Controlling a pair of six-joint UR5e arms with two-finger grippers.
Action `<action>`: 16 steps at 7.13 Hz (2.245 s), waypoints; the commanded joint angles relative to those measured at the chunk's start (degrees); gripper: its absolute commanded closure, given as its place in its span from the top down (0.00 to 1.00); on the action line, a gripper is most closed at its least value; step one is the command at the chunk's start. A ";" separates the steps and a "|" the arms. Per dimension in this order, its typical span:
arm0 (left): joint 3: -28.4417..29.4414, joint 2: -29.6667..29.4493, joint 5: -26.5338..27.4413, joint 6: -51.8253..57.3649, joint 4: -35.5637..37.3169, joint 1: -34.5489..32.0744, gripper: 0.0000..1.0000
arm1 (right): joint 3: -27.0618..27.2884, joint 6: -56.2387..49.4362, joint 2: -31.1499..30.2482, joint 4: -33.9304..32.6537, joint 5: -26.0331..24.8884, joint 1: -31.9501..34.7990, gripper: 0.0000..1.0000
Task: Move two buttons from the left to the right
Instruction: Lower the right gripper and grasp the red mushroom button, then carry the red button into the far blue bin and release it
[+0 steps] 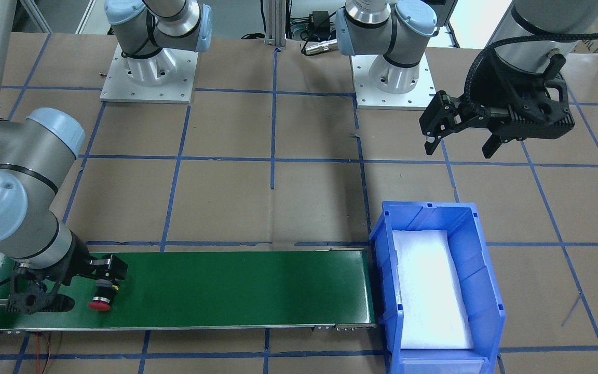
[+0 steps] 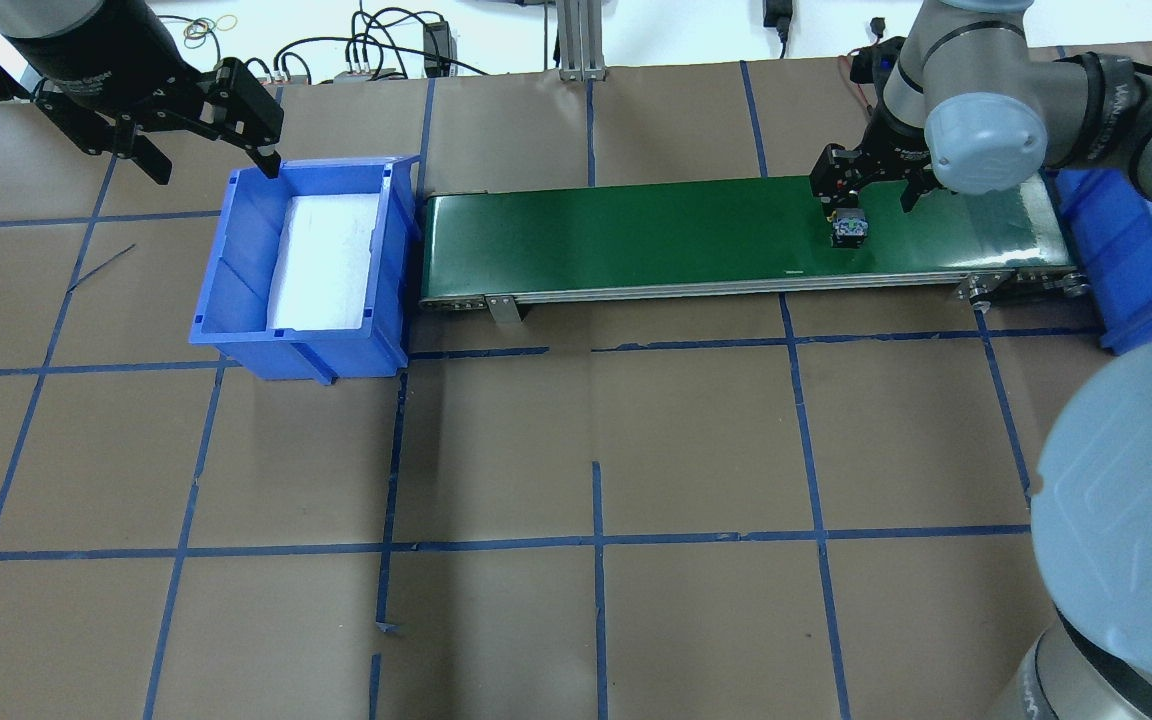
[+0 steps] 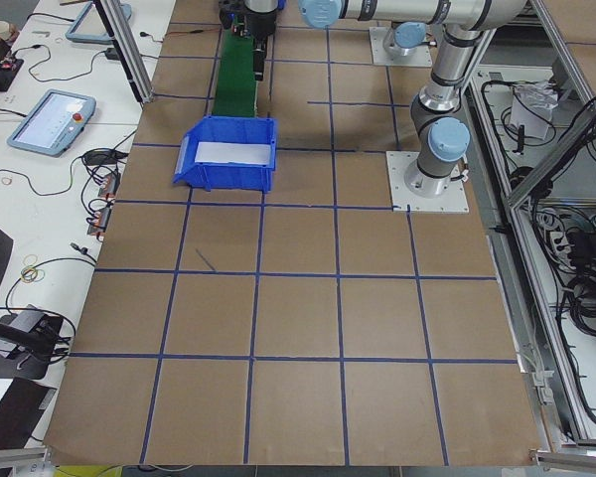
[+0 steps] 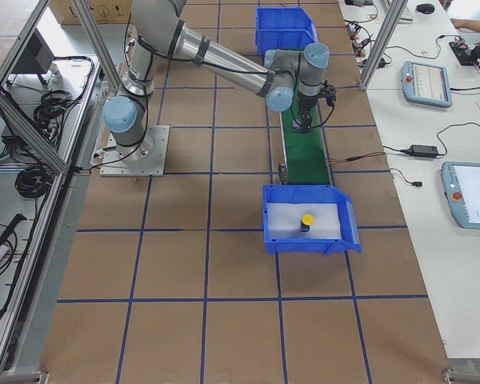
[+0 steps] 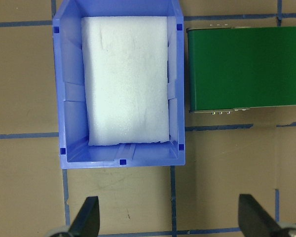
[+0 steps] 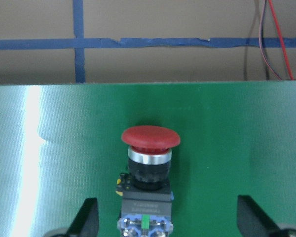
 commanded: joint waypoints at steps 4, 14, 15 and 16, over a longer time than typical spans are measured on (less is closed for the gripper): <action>0.05 0.00 0.00 0.00 0.00 0.00 1.00 | 0.12 -0.04 1.80 -0.71 -1.03 -0.04 0.33; 0.23 0.00 0.00 0.00 0.08 0.00 1.00 | -8.75 -20.76 0.56 -0.27 1.34 -28.23 0.18; 0.23 0.00 0.00 0.00 0.08 0.00 1.00 | -8.49 -26.35 1.79 -0.53 1.43 -28.77 0.18; 0.23 0.00 0.00 0.00 0.00 0.00 1.00 | -7.97 -31.89 2.76 -0.97 3.61 -30.08 0.19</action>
